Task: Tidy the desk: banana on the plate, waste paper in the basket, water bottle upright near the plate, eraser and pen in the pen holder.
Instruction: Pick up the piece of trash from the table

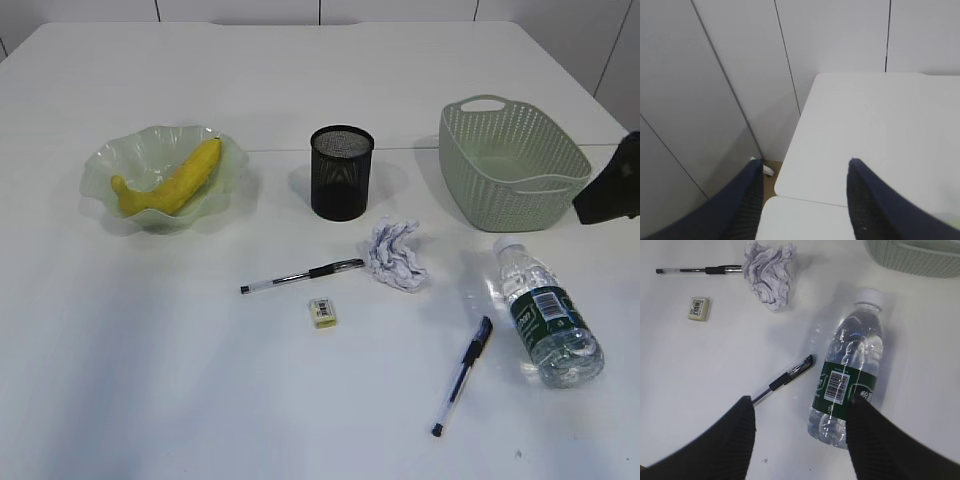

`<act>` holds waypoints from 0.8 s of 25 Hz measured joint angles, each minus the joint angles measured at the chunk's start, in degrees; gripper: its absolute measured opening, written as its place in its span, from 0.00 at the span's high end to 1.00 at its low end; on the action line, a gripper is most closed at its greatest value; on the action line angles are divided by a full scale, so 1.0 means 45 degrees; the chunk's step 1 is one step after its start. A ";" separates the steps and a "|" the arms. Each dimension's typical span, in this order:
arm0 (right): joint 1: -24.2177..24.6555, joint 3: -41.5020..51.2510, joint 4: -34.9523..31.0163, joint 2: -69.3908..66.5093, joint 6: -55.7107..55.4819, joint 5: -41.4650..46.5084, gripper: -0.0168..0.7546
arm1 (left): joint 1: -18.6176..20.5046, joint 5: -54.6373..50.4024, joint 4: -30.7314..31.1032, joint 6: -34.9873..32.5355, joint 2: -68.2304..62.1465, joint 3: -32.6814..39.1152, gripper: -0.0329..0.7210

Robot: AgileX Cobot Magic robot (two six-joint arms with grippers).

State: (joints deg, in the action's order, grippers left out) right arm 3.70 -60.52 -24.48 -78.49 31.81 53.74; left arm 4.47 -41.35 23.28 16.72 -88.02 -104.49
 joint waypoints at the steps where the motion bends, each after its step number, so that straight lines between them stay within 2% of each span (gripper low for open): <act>1: 0.0000 0.0000 -0.0144 -0.0170 0.0011 0.0000 0.42 | 0.0000 0.0000 -0.0058 0.0000 -0.0066 0.0054 0.45; 6: 0.0000 -0.0079 -0.1200 -0.0667 0.0163 -0.0106 0.42 | 0.0000 -0.0077 -0.0703 0.0000 -0.0255 0.0132 0.45; 12: 0.0000 -0.0102 -0.3381 -0.0696 0.0163 -0.0205 0.42 | 0.0000 -0.0273 -0.0945 -0.0027 -0.0287 0.0132 0.45; 20: -0.0022 -0.1029 -0.3556 -0.1574 -0.0220 0.0156 0.42 | 0.0000 -0.0344 -0.0757 -0.0027 -0.0404 0.0132 0.45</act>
State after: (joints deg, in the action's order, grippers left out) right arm 3.60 -65.16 -40.48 -85.58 30.82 54.44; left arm 4.47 -42.90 19.88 16.60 -89.84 -103.90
